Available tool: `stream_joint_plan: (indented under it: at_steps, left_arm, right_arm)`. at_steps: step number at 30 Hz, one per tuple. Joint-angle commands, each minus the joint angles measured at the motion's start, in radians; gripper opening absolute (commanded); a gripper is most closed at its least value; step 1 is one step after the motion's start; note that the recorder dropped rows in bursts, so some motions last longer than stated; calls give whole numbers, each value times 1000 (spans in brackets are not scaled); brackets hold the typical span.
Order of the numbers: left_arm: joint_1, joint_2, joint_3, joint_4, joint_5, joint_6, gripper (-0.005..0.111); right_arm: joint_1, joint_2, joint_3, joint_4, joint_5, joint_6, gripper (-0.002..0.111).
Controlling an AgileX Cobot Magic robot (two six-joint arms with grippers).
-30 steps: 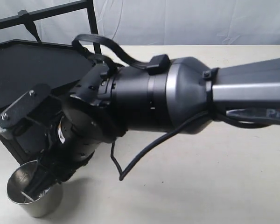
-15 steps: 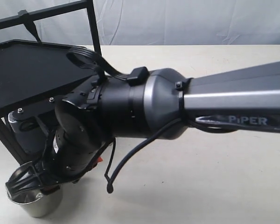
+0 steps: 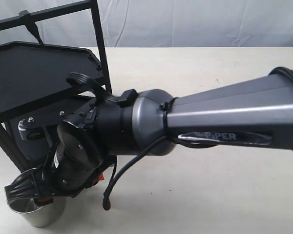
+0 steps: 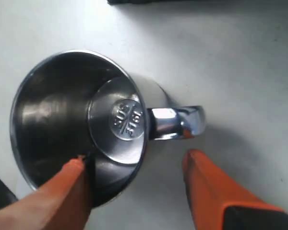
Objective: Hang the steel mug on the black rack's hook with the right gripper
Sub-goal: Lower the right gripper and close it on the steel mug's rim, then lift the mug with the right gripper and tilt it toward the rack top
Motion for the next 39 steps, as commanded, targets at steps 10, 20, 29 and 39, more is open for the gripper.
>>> stream_joint_plan:
  at_steps: [10,20,29,39]
  left_arm:
    - [-2,4,-2,6,-8,-4,0]
    - [-2,4,-2,6,-8,-4,0]
    - [-2,4,-2,6,-8,-4,0]
    - [-2,4,-2,6,-8,-4,0]
  right_arm:
    - [-3,36,-5,-12,-44,39,48]
    - [-3,47,-5,-12,-37,39,19]
    - [-5,45,-5,-86,3,39,-1]
    - [-59,-145,44,-250,83,-174,-1]
